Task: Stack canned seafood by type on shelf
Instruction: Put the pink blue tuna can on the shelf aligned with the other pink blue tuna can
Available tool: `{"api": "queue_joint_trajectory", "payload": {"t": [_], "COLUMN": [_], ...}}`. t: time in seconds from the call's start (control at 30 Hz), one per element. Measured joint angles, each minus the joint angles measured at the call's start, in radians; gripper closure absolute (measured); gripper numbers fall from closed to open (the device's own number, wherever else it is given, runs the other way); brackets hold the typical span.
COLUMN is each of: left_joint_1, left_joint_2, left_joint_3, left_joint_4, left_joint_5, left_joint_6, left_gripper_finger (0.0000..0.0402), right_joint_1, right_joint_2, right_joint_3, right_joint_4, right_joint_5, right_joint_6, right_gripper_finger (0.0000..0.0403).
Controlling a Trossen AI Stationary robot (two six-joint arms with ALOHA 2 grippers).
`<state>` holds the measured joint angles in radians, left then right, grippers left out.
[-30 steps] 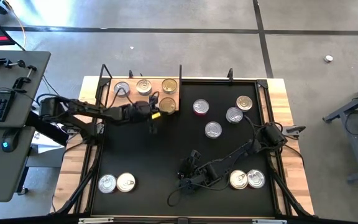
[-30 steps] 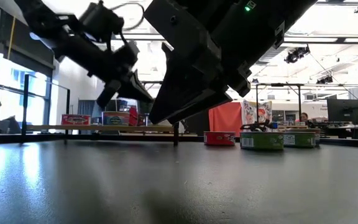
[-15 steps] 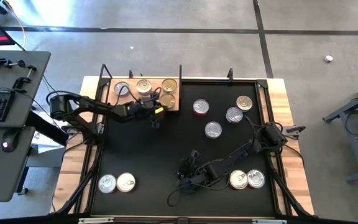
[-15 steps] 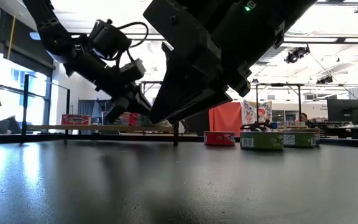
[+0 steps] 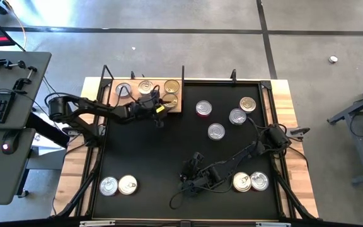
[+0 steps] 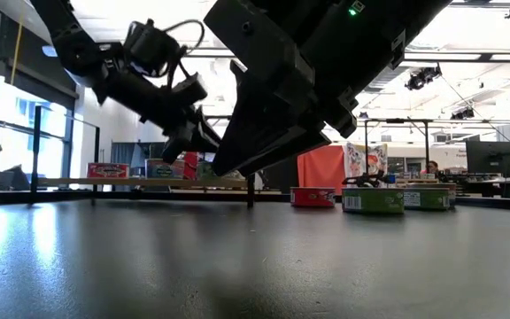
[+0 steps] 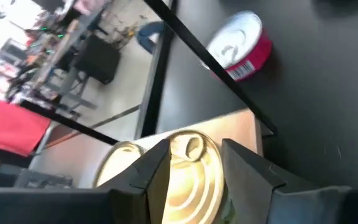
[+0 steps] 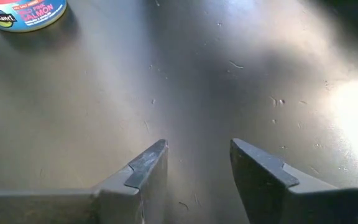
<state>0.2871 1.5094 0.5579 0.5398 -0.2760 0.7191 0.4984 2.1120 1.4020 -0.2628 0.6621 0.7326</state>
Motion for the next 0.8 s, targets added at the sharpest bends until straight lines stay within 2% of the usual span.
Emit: {"api": "queue_joint_trajectory", "payload": {"t": [0.2,0.3,0.43,0.57,0.67,0.8], "left_joint_1": [-0.142,-0.235,-0.366,-0.493,-0.588,-0.718], "left_joint_2": [-0.135,-0.234,-0.373,-0.475,-0.508,-0.503], "left_joint_3": [0.000,0.000,0.000,0.000,-0.007,-0.049], "left_joint_4": [-0.137,-0.288,-0.524,-0.706,-0.742,-0.655], "left_joint_5": [-0.322,-0.419,-0.422,-0.326,-0.250,-0.235], "left_joint_6": [-0.041,-0.111,-0.355,-0.633,-0.778,-0.859], "left_gripper_finger": [0.0264,0.0264,0.0264,0.0264,0.0264,0.0264], "right_joint_1": [0.000,0.000,0.011,0.045,0.077,0.135], "right_joint_2": [0.000,0.000,0.000,-0.010,-0.022,-0.025], "right_joint_3": [0.000,0.000,0.028,0.099,0.184,0.336], "right_joint_4": [0.000,0.002,-0.013,-0.156,-0.335,-0.604], "right_joint_5": [0.000,-0.001,0.049,0.121,0.158,0.218], "right_joint_6": [0.002,0.011,0.048,0.045,0.058,0.117], "right_gripper_finger": [0.0238,0.0238,0.0238,0.0238,0.0238,0.0238]}}
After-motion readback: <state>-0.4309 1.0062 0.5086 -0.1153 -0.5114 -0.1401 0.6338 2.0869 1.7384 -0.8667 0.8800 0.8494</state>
